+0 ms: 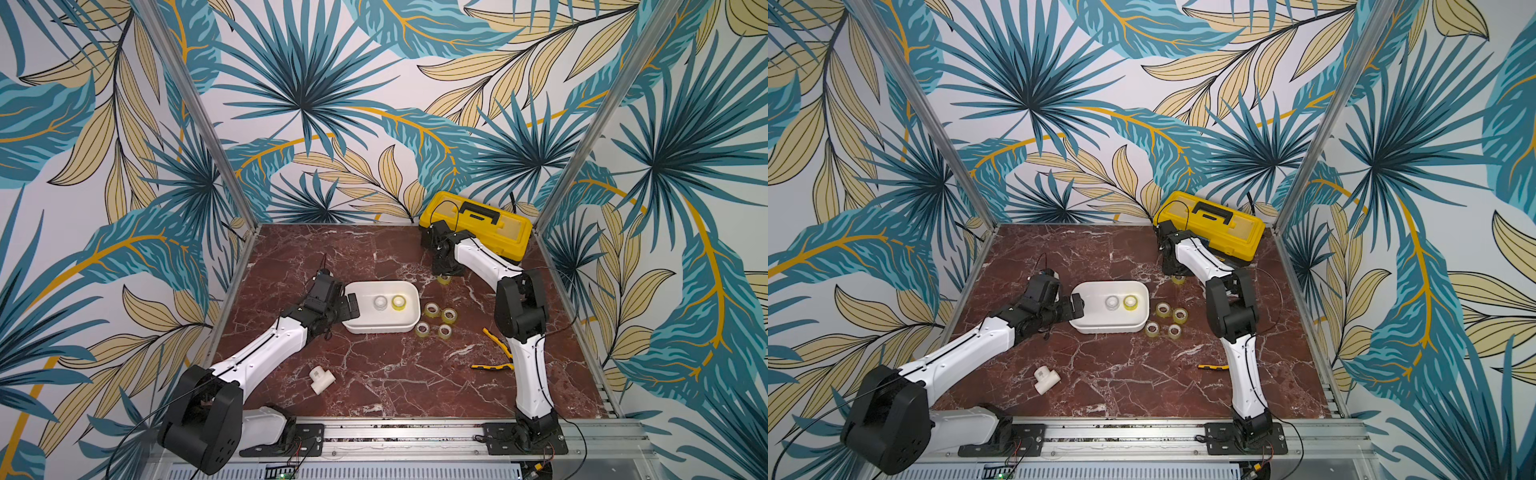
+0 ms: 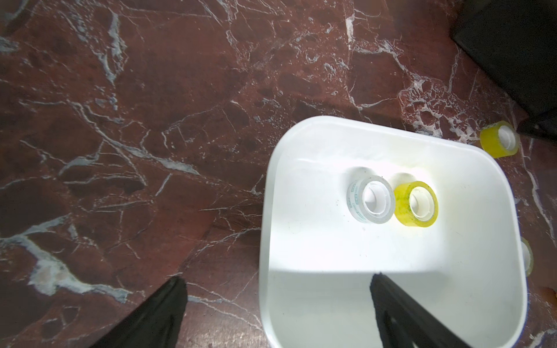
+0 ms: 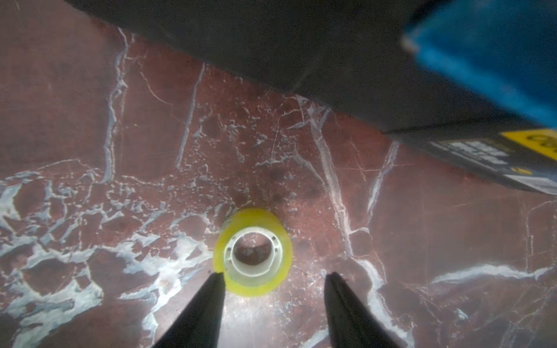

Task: Put the transparent tape into the storage box
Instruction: Pick up the tape at the center of the board.

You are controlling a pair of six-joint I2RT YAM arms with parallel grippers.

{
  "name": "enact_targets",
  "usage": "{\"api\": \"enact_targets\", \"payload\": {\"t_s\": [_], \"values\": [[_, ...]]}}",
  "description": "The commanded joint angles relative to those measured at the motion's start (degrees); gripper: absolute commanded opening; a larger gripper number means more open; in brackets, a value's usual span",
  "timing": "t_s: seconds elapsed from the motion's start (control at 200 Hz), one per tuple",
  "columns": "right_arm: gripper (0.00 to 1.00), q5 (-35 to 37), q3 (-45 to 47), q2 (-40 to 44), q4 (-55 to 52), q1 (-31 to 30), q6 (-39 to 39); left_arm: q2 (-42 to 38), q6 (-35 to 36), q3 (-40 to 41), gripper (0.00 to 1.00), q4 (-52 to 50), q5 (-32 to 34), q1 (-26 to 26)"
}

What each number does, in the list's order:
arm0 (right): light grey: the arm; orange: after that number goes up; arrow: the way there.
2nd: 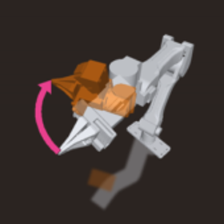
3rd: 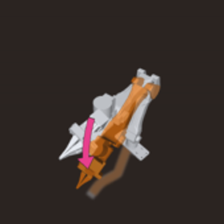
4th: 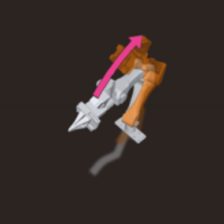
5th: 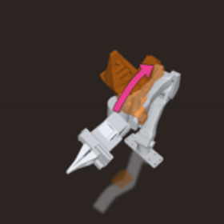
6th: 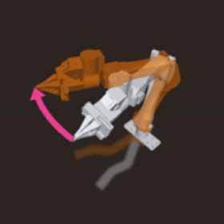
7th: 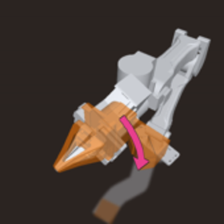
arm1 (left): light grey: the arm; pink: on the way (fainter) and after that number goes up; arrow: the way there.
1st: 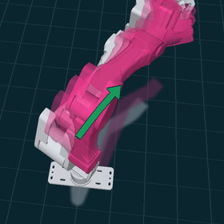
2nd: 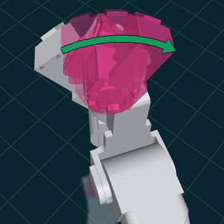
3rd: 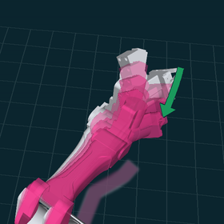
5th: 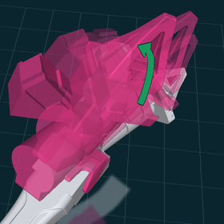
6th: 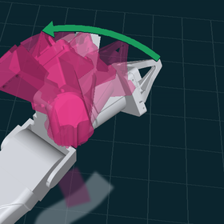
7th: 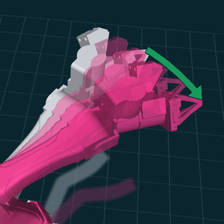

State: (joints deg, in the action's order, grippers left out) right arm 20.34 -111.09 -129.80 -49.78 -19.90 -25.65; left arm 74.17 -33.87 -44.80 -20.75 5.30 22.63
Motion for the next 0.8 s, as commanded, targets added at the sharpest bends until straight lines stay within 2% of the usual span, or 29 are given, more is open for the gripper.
{"api": "enact_targets", "payload": {"t_s": [0.0, 0.446, 0.506, 0.586, 0.782, 0.797], "values": [[0.57, 2.35, 1.46, -2.41, 1.11, 0.35, -1.76, 0.62, 0.86, -2.31, 1.0, 0.84, -0.58, -0.27], [0.54, 2.8, 6.36, -2.93, 4.19, 1.05, -2.91, 0.88, 0.7, -2.05, 1.0, 0.41, -0.09, -0.25], [0.44, 2.69, 6.5, -2.83, 4.46, 1.16, -2.99, 1.15, 0.84, -2.04, 1.0, 0.08, 0.19, -0.23], [0.38, 2.36, 6.82, -2.6, 4.51, 1.11, -3.12, 1.41, 1.07, -2.2, 1.0, -0.51, 0.41, -0.22], [0.0, 0.38, 10.18, -0.34, 6.06, 1.1, -4.1, 2.0, 1.69, -1.75, 1.0, -2.47, 4.28, -0.39], [0.0, 0.26, 10.45, -0.12, 6.21, 1.14, -4.27, 2.09, 1.7, -1.64, 1.0, -2.53, 4.28, -0.42]]}}
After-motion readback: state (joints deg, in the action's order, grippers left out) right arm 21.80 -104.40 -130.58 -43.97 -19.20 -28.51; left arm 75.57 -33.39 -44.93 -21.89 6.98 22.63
